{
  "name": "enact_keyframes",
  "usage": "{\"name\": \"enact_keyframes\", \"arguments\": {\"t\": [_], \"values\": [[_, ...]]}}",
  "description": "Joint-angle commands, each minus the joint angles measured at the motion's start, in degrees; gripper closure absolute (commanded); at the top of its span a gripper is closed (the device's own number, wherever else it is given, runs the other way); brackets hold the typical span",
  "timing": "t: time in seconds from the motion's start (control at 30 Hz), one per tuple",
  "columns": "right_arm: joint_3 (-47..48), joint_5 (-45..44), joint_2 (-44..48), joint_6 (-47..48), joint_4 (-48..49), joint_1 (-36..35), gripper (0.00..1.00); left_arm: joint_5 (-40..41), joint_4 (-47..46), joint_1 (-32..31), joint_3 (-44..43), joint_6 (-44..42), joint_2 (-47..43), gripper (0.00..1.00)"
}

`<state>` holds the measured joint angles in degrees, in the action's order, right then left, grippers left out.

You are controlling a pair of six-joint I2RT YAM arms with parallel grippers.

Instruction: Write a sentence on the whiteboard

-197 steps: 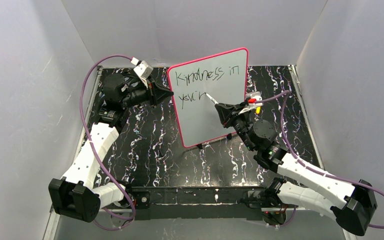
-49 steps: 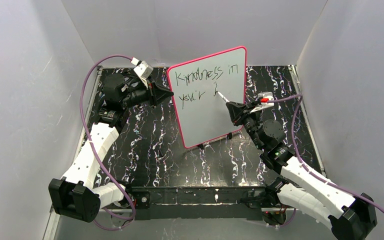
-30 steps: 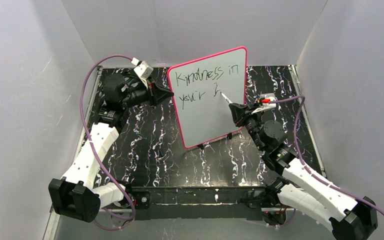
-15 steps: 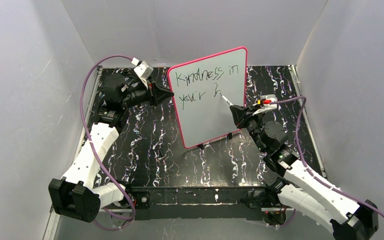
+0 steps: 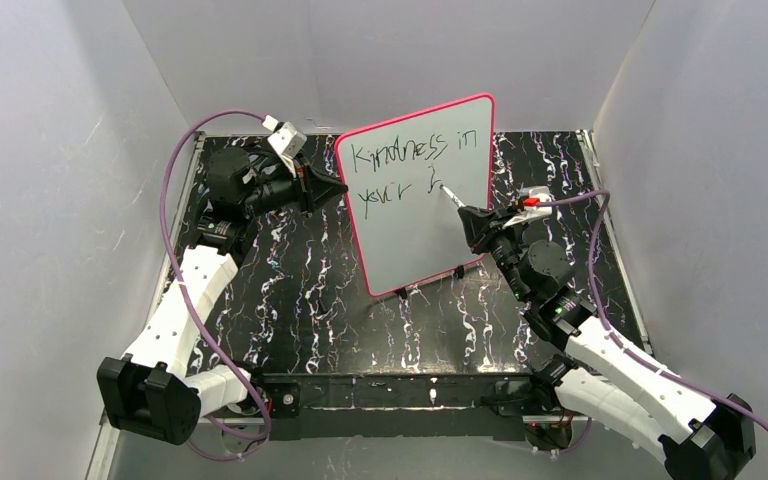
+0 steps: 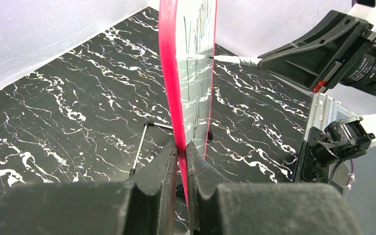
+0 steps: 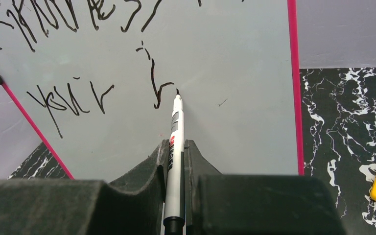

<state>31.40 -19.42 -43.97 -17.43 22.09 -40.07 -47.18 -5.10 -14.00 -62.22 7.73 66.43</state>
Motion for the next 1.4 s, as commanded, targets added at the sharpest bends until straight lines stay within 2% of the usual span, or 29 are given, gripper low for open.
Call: {"name": "enact_keyframes", "arguments": {"t": [0.0,0.37,0.87,1.37], "values": [[2.8,-1.8,0.0,1.9,4.5,0.3,0.99,-2.2,1.9,-0.7,0.5,-0.3,-0.7,1.0],[2.6,-4.2,-0.2,3.2,2.6,0.6,0.99,-2.2,1.9,-0.8,0.6,-0.3,-0.6,1.0],[5.5,-3.0,-2.0,5.0,5.6,1.0,0.99,-2.3,1.9,-0.8,0.6,-0.2,-0.9,1.0],[1.0,0.2,-0.5,-0.1,1.1,1.0,0.99,-2.3,1.9,-0.8,0.5,-0.3,-0.9,1.0]]}}
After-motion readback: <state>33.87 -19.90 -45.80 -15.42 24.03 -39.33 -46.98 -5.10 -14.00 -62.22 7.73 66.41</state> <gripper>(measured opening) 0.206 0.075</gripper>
